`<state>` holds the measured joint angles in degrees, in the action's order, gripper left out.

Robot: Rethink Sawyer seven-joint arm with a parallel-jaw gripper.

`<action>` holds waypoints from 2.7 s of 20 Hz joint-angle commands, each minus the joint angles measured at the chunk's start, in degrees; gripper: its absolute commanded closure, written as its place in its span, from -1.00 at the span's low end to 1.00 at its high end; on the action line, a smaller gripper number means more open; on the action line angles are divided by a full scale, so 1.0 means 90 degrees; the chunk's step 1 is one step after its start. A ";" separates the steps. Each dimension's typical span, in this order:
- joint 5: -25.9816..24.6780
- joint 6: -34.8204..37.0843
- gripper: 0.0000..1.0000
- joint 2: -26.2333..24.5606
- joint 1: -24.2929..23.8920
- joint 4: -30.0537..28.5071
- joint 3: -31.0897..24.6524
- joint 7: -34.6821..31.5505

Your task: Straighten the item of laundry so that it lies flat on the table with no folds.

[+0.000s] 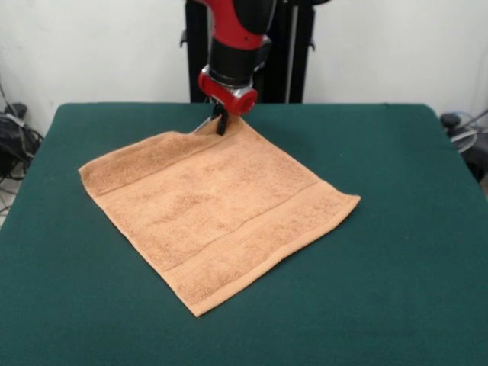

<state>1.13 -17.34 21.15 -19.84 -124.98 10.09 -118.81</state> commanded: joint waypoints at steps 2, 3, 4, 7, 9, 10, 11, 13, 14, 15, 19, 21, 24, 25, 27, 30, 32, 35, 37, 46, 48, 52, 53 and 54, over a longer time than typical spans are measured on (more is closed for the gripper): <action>-0.0424 0.0037 1.00 -0.0784 -0.0071 -0.0483 -0.0163 -0.0881; -0.0416 -0.0022 1.00 -0.0801 -0.0026 -0.0468 -0.0114 -0.0883; -0.0404 -0.0072 1.00 -0.0787 0.0036 -0.0456 -0.0069 -0.0878; -0.0352 -0.0112 1.00 -0.0649 0.0189 -0.0428 0.0091 -0.0794; -0.0350 -0.0070 1.00 -0.0485 0.0231 -0.0443 0.0173 -0.0708; -0.0367 -0.0046 1.00 -0.0392 0.0249 -0.0444 0.0209 -0.0664; -0.0356 -0.0011 1.00 -0.0313 0.0310 -0.0460 0.0270 -0.0630; -0.0386 0.0051 1.00 -0.0166 0.0321 -0.0463 0.0337 -0.0574; -0.0397 0.0058 1.00 -0.0110 0.0334 -0.0443 0.0373 -0.0547; -0.0385 0.0112 1.00 -0.0078 0.0344 -0.0394 0.0413 -0.0517; -0.0368 0.0255 -1.00 0.0052 0.0560 -0.0269 0.0679 -0.0345; -0.0395 0.0390 -1.00 0.0111 0.0549 -0.0212 0.0725 -0.0283; -0.0487 0.0617 -1.00 0.0195 0.0438 -0.0100 0.0729 -0.0221; -0.0520 0.0670 -1.00 0.0219 0.0408 -0.0052 0.0726 -0.0208; -0.0587 0.0713 -1.00 0.0235 0.0379 0.0055 0.0749 -0.0194; -0.0644 0.0758 -1.00 0.0193 0.0397 0.0206 0.0816 -0.0234; -0.0663 0.0772 -1.00 0.0169 0.0402 0.0264 0.0850 -0.0286; -0.0678 0.0683 -1.00 0.0130 0.0439 0.0217 0.0853 -0.0399; -0.0691 0.0698 -1.00 0.0158 0.0421 0.0186 0.0787 -0.0444; -0.0510 -0.0694 -1.00 0.0115 0.1624 0.0381 0.1081 -0.0597; -0.0525 -0.2107 -1.00 -0.0206 0.2117 0.0553 0.1504 -0.0437; -0.1766 -0.2875 -1.00 0.0002 0.1810 0.0892 0.1154 -0.0117; -0.2188 -0.3027 -1.00 0.0132 0.1657 0.0967 0.0963 -0.0119; -0.2449 -0.3051 -1.00 0.0241 0.1485 0.1009 0.0816 -0.0230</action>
<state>-11.50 -35.59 23.07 -3.77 -126.08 21.93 -118.80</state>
